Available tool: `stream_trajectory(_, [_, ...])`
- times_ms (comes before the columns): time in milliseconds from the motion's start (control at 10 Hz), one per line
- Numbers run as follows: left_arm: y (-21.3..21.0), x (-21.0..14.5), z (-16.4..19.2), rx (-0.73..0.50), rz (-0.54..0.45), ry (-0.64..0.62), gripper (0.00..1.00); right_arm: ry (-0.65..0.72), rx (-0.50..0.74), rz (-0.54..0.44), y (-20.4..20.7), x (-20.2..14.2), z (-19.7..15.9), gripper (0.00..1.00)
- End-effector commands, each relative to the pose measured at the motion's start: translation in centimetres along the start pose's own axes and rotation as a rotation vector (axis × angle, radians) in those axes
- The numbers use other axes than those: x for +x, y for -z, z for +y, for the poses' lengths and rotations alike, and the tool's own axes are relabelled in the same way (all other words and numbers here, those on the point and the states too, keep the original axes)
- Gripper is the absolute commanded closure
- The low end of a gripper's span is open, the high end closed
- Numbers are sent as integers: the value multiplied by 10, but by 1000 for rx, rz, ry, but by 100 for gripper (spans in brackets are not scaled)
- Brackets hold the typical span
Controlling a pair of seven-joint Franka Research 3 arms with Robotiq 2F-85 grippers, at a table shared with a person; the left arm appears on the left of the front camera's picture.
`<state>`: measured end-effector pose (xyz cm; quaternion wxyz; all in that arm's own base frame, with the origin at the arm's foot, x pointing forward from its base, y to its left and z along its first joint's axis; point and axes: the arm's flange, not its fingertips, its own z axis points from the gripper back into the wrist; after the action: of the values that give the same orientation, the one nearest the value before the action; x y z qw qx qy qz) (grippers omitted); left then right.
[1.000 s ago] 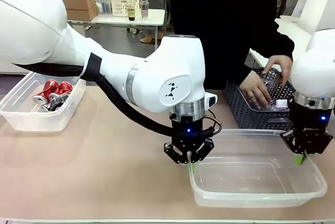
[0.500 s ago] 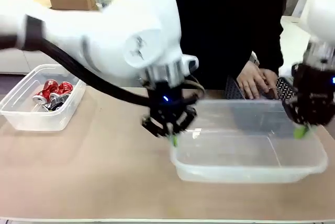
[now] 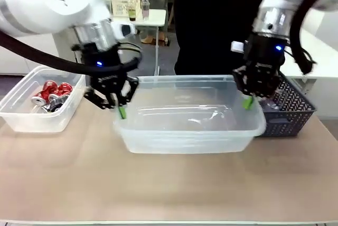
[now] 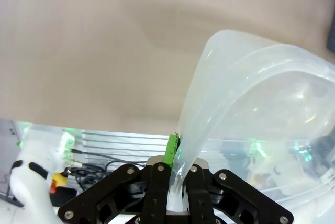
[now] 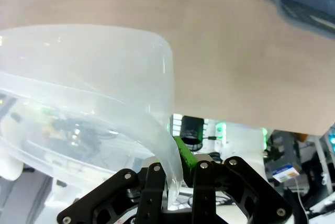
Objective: Sort the waste into each basket.
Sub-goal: Pick up the Organizing box on the right side of the table and lift it.
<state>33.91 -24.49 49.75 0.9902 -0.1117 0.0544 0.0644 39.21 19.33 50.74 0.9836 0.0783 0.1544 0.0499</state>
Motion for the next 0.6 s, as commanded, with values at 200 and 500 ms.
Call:
stream_trajectory(200, [2,65,32,89,9,25,100,182,-26,5,-2,37,13,100])
stream_trajectory(500, [-4,82,38,-9,-60,118,100,334,24,-34,18,63,5,100])
